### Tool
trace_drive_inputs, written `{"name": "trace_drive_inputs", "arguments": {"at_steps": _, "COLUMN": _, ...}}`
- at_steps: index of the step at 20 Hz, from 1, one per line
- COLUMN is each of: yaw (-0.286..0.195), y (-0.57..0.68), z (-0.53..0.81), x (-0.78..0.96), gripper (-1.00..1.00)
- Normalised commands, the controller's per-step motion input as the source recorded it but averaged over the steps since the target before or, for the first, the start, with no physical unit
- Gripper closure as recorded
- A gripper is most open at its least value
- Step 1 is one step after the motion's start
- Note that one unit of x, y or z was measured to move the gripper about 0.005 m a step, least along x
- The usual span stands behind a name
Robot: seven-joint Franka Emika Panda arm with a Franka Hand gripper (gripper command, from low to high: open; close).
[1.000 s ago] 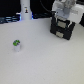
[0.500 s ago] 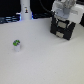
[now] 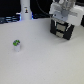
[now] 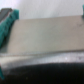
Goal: Open the kcup holder, insert the kcup into the holder, and close the kcup holder
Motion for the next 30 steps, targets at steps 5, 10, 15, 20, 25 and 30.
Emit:
{"name": "trace_drive_inputs", "arguments": {"at_steps": 5, "yaw": -0.056, "y": -0.25, "z": 0.26, "x": 0.99, "gripper": 1.00}}
{"name": "trace_drive_inputs", "arguments": {"at_steps": 10, "yaw": -0.055, "y": -0.24, "z": 0.28, "x": 0.99, "gripper": 1.00}}
{"name": "trace_drive_inputs", "arguments": {"at_steps": 15, "yaw": -0.056, "y": -0.27, "z": 0.27, "x": 0.98, "gripper": 1.00}}
{"name": "trace_drive_inputs", "arguments": {"at_steps": 20, "yaw": 0.007, "y": -0.14, "z": 0.08, "x": 0.46, "gripper": 1.00}}
{"name": "trace_drive_inputs", "arguments": {"at_steps": 25, "yaw": 0.017, "y": -0.11, "z": 0.02, "x": 0.29, "gripper": 1.00}}
{"name": "trace_drive_inputs", "arguments": {"at_steps": 30, "yaw": 0.014, "y": -0.20, "z": 0.02, "x": 0.25, "gripper": 1.00}}
